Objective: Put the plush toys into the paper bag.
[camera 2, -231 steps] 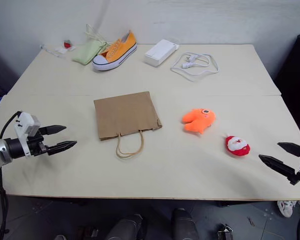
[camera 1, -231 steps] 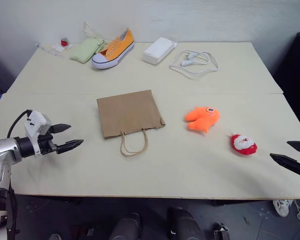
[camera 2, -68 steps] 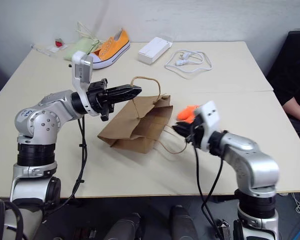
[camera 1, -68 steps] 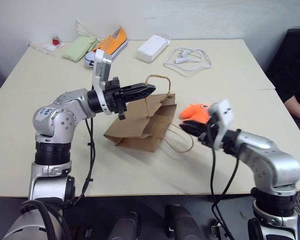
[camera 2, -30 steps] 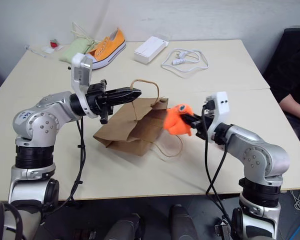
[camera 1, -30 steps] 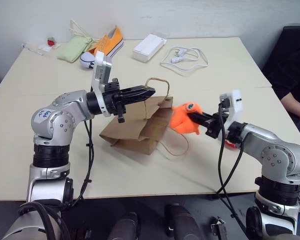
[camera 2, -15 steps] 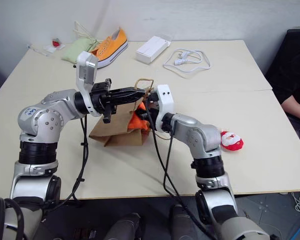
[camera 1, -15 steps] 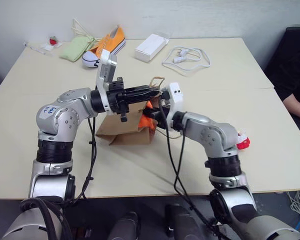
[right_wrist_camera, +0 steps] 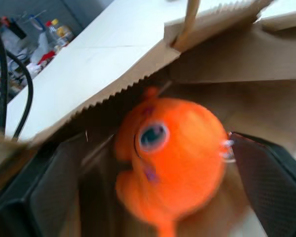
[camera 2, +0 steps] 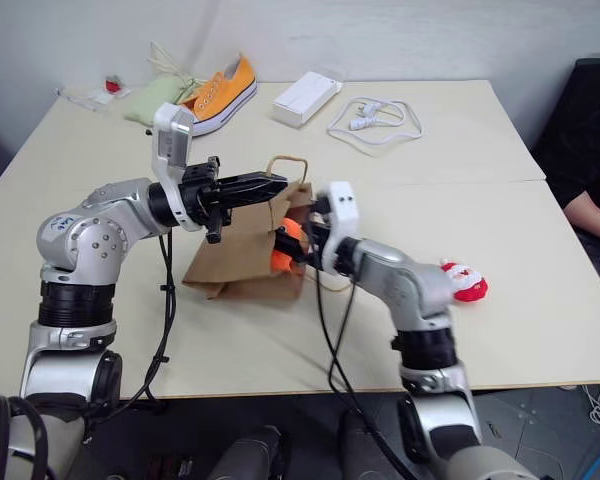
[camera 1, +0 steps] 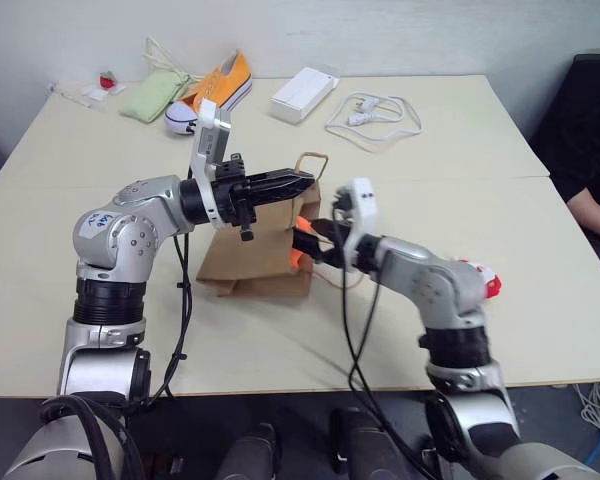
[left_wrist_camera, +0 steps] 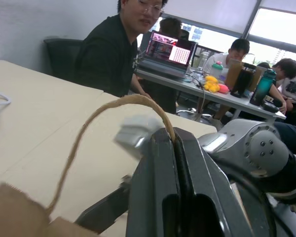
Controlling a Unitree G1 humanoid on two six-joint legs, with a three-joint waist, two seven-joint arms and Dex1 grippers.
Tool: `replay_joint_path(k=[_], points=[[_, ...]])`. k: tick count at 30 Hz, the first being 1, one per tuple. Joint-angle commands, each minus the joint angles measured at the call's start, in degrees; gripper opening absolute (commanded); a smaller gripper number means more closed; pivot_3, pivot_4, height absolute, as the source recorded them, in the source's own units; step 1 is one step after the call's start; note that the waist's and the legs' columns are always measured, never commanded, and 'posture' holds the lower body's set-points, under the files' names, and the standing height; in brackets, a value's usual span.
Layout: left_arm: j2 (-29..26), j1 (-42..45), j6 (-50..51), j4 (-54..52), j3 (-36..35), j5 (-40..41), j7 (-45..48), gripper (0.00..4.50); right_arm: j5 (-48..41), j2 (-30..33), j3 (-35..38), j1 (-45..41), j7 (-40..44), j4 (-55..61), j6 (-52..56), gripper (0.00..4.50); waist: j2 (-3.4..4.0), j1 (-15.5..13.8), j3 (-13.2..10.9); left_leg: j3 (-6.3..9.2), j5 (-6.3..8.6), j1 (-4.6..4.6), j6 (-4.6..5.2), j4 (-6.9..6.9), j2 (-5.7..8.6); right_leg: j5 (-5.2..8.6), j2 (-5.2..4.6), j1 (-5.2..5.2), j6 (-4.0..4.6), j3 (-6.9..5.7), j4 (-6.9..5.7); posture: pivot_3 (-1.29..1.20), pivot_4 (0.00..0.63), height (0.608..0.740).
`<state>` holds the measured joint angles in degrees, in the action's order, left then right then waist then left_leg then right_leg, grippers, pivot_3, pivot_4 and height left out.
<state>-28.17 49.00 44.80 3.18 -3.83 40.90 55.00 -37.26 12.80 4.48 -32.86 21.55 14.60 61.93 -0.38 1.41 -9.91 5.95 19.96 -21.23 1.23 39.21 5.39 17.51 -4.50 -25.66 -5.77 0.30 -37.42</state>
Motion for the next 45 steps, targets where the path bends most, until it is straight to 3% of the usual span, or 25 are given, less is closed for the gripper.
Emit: replay_joint_path(k=[1, 4, 8, 12, 18, 21, 29, 33, 40, 45], points=[[-1.0, 0.8, -0.6, -1.1, -1.5, 0.4, 0.3, 0.0, -7.1, 7.8, 7.0, 5.3, 0.7, 16.7, 6.1, 4.48, 0.0, -0.1, 0.0, 0.0, 0.01, -0.03, 0.01, -0.01, 0.01, 0.0, -0.01, 0.0, 0.0, 0.0, 0.02, 0.0, 0.15, 0.74], [-1.7, 0.7, -0.2, -1.4, -1.9, 0.7, 0.4, 0.0, -9.3, 15.4, 18.5, 11.9, -1.4, 23.8, 8.9, 4.48, 0.0, 0.0, 0.0, -0.03, 0.01, 0.01, 0.01, -0.02, -0.01, 0.0, 0.0, 0.01, 0.0, 0.03, 0.01, 0.0, 0.15, 0.74], [-2.3, 1.1, 0.3, -1.7, -2.4, 1.1, 0.2, 0.0, -1.7, 25.9, 27.8, 25.4, -1.2, 24.8, 5.6, 4.48, -0.03, -0.8, 0.0, -0.07, 0.01, 0.05, 0.01, -0.06, -0.02, 0.0, 0.01, 0.04, 0.0, 0.08, 0.0, 0.0, 0.15, 0.74], [-2.3, 1.9, 0.7, -1.6, -2.7, 1.4, -0.1, 0.0, 5.0, 26.7, 26.9, 33.1, -2.2, 19.5, -1.7, 4.48, -0.04, -1.3, 0.0, -0.21, 0.0, 0.15, 0.03, -0.03, -0.03, 0.0, 0.02, 0.07, 0.0, 0.2, 0.01, 0.0, 0.15, 0.74], [-2.8, 2.9, 1.6, -0.5, -3.6, 1.9, 0.3, 0.0, 10.8, 22.5, 21.4, 30.7, -5.2, 9.6, -9.2, 4.48, -0.04, -1.4, 0.0, -0.24, -0.03, 0.24, 0.0, 0.01, -0.01, 0.0, 0.02, 0.08, 0.0, 0.22, -0.02, 0.0, 0.15, 0.74], [-3.2, 3.6, 2.0, 0.4, -4.9, 2.0, -0.4, 0.0, 10.8, 20.6, 20.2, 29.6, -5.1, 7.3, -10.1, 3.88, -0.04, -1.4, 0.0, -0.21, -0.03, 0.21, 0.0, 0.01, -0.02, 0.0, 0.02, 0.07, 0.0, 0.2, -0.01, 0.0, 0.15, 0.74], [-5.0, 3.0, 3.0, 0.7, -7.7, 2.5, -1.4, 0.0, 9.5, 19.9, 20.1, 30.5, -3.1, 9.9, -12.1, 1.18, -0.04, -1.5, 0.0, -0.17, -0.03, 0.2, 0.0, 0.0, -0.01, 0.0, 0.02, 0.08, 0.0, 0.17, -0.01, 0.0, 0.15, 0.74], [-5.2, 1.7, 3.2, -0.6, -7.7, 2.8, -1.5, 0.0, 3.6, 19.7, 19.8, 26.1, -0.3, 13.5, -10.5, 0.18, -0.03, -1.4, 0.0, -0.17, -0.03, 0.2, 0.0, 0.01, -0.01, 0.0, 0.02, 0.08, 0.0, 0.17, 0.0, 0.0, 0.15, 0.74], [-5.1, 2.9, 1.9, 1.0, -7.3, 2.0, -1.2, 0.0, -3.5, 8.4, 5.7, 4.5, -3.2, 11.0, -2.8, 0.12, -0.04, -0.5, 0.0, -0.11, -0.07, 0.26, -0.1, -0.06, -0.08, 0.03, 0.06, 0.05, 0.09, 0.12, -0.02, 0.0, 0.15, 0.74], [-4.7, 3.0, 2.2, 0.0, -6.8, 2.4, -1.1, 0.0, 0.9, 0.5, -5.3, -6.3, -3.3, 0.7, -3.9, 0.12, -0.04, 0.1, 0.0, 0.0, -0.07, 0.13, -0.09, -0.05, -0.05, 0.03, 0.03, 0.02, 0.1, 0.01, -0.12, 0.0, 0.15, 0.74]])
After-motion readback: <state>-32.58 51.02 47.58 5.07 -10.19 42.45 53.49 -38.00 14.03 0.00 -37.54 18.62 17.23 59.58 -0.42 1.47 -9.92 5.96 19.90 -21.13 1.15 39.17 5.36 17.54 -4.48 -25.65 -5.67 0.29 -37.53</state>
